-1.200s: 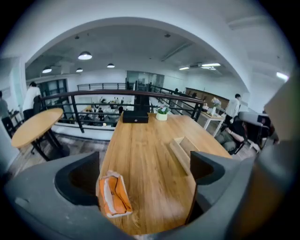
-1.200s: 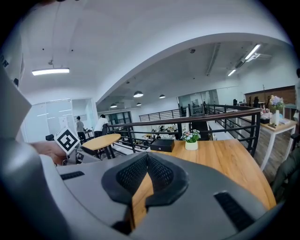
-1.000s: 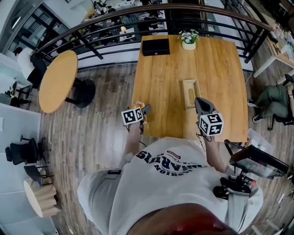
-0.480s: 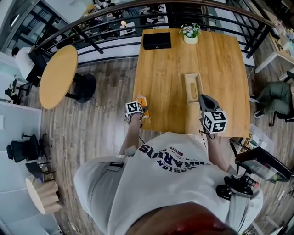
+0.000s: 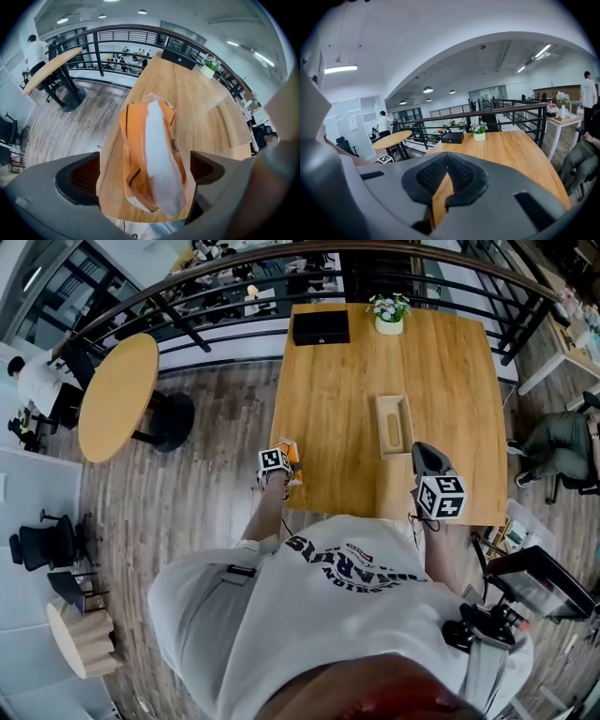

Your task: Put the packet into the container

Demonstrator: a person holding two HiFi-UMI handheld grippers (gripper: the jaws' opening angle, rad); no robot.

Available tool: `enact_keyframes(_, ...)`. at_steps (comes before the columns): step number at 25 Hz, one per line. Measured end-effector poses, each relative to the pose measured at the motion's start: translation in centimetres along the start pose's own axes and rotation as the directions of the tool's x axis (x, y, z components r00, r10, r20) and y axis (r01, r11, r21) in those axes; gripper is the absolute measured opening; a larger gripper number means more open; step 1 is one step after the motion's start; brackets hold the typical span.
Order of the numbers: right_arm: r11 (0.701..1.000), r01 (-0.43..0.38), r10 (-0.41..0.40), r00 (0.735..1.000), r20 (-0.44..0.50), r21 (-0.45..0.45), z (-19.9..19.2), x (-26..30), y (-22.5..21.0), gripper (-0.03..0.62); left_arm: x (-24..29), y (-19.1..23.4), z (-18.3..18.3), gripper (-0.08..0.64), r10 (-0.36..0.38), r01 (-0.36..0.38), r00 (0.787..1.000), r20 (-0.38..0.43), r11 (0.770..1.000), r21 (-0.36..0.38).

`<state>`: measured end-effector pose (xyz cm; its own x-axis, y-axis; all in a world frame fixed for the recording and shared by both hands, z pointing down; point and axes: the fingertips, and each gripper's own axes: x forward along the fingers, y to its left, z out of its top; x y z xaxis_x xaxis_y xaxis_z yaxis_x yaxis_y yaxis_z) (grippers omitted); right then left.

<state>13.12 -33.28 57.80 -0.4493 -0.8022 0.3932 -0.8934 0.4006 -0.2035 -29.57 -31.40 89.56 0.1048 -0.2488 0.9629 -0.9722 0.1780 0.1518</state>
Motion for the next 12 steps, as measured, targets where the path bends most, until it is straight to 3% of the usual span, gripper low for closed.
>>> enact_keyframes(3,1.0,0.007,-0.007,1.0,0.003,0.003,0.1,0.1,-0.4,0.009,0.2,-0.4,0.1,0.578,-0.015,0.015,0.999,-0.032,1.0,0.001)
enact_keyframes(4,1.0,0.007,-0.007,1.0,0.006,0.002,0.2,0.2,-0.4,0.009,0.1,-0.6,0.0,0.27,-0.034,0.033,0.998,-0.051,0.999,-0.01)
enact_keyframes(5,1.0,0.006,-0.006,1.0,0.009,0.002,0.3,0.2,-0.3,0.009,-0.1,-1.0,0.0,0.162,-0.059,0.057,0.996,-0.064,0.998,-0.027)
enact_keyframes(7,1.0,0.004,-0.004,1.0,0.015,0.003,0.6,0.4,-0.2,0.009,-0.4,-1.5,0.1,0.138,-0.091,0.088,0.993,-0.073,0.996,-0.032)
enact_keyframes(12,1.0,0.001,-0.001,1.0,0.016,0.002,0.7,0.4,-0.1,0.009,-0.5,-1.5,-0.2,0.138,-0.067,0.069,0.995,-0.079,0.997,0.021)
